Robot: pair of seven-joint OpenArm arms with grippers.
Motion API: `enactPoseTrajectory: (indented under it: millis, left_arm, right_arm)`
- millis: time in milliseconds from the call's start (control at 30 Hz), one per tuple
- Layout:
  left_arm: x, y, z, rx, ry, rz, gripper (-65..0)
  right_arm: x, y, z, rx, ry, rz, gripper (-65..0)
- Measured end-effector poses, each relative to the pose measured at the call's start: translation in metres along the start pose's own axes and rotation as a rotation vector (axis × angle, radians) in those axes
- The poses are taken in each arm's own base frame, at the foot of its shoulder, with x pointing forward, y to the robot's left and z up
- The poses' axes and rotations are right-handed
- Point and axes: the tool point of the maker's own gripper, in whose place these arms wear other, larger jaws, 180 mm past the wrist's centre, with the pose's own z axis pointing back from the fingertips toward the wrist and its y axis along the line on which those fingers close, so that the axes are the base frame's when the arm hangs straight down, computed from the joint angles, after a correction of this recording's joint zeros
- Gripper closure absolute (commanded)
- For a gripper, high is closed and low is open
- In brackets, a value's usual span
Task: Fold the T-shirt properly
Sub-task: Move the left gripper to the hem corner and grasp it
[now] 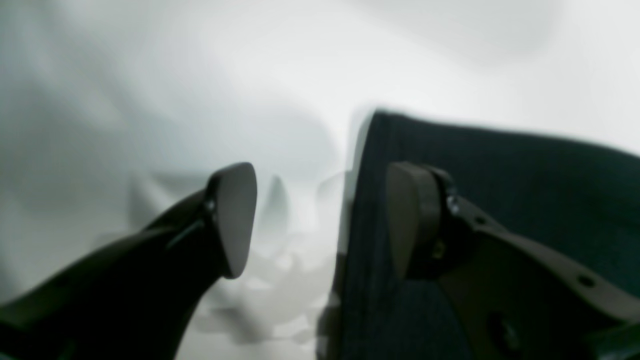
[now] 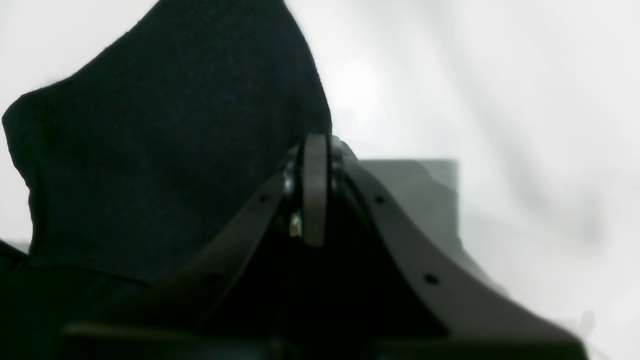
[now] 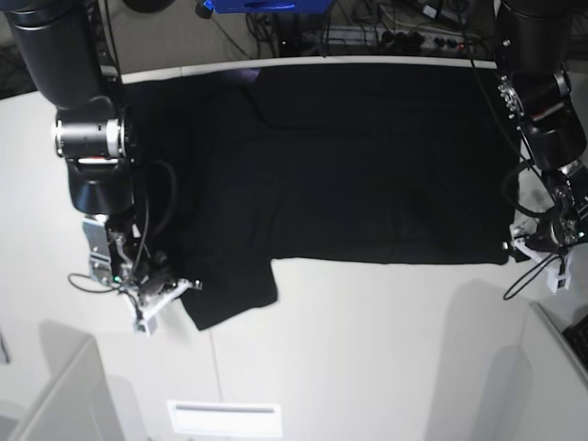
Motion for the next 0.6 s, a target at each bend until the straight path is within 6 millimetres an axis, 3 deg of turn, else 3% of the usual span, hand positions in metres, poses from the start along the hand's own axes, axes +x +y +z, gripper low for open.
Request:
enactPoseTrajectory:
  millis: [167, 367, 533, 600]
  left_arm:
    - [0.02, -0.002, -0.003, -0.019, -0.07, 0.033, -39.5]
    - [0.0, -0.006, -0.013, -0.019, -0.002, 0.001, -39.3]
    - [0.017, -0.02, -0.024, 0.01, -0.026, 0.014, -39.7]
    - [0.014, -0.019, -0.026, 0.011, -0.019, 0.018, -39.7]
  right_arm:
    - [0.0, 0.0, 0.0, 0.0, 0.001, 0.001, 0.0]
    - [0.0, 0.0, 0.0, -0.001, 0.001, 0.001, 0.0]
    - [0.0, 0.0, 0.0, 0.002, 0.001, -0.002, 0.0]
    - [0.0, 0.0, 0.0, 0.002, 0.0, -0.001, 0.0]
